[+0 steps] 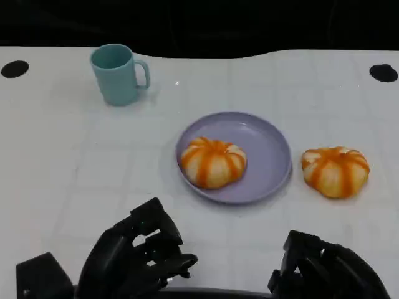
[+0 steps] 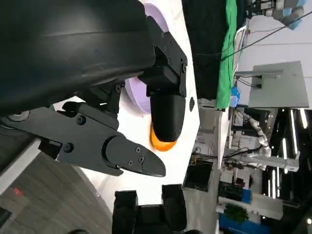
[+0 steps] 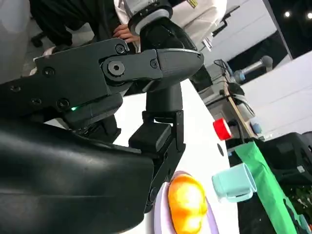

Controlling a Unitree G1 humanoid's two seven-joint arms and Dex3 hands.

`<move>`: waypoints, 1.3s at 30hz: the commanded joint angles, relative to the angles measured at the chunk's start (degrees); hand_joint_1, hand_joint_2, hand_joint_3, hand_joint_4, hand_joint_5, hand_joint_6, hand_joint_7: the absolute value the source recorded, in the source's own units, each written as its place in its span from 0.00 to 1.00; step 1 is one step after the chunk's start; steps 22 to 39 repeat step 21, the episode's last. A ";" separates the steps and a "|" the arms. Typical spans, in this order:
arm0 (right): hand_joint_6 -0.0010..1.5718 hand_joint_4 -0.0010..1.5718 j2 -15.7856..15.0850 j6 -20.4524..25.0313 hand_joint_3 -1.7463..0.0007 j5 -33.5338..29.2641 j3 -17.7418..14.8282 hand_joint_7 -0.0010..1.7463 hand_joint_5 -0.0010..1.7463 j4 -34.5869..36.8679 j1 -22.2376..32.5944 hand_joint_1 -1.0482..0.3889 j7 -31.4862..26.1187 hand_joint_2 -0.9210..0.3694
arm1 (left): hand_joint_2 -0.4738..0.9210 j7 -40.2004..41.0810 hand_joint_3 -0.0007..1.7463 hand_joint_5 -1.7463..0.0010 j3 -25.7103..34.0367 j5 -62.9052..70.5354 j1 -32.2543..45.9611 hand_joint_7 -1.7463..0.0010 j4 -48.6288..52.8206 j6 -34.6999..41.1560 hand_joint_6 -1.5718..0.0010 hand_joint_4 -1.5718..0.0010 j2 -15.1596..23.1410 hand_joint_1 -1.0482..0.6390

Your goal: Grasp the bread from the table and place it into the plate.

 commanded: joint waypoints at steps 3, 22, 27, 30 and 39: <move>0.49 0.55 -0.97 -0.15 0.85 0.48 -1.19 0.78 0.91 0.31 -0.28 0.24 0.17 0.00 | 0.99 -2.43 0.02 0.00 1.77 -0.92 0.14 0.00 1.15 1.05 0.69 0.57 -0.35 0.45; 0.48 0.55 -0.78 -0.34 0.86 0.72 -1.94 0.77 0.92 1.33 -0.56 0.24 0.67 0.00 | 0.98 -5.02 0.01 0.00 3.15 -0.95 -0.47 0.00 2.21 1.88 0.68 0.57 -1.49 0.48; 0.48 0.55 -0.78 -0.34 0.86 0.72 -1.94 0.77 0.92 1.33 -0.56 0.24 0.67 0.00 | 0.98 -5.02 0.01 0.00 3.15 -0.95 -0.47 0.00 2.21 1.88 0.68 0.57 -1.49 0.48; 0.48 0.55 -0.78 -0.34 0.86 0.72 -1.94 0.77 0.92 1.33 -0.56 0.24 0.67 0.00 | 0.98 -5.02 0.01 0.00 3.15 -0.95 -0.47 0.00 2.21 1.88 0.68 0.57 -1.49 0.48; 0.48 0.55 -0.78 -0.34 0.86 0.72 -1.94 0.77 0.92 1.33 -0.56 0.24 0.67 0.00 | 0.98 -5.02 0.01 0.00 3.15 -0.95 -0.47 0.00 2.21 1.88 0.68 0.57 -1.49 0.48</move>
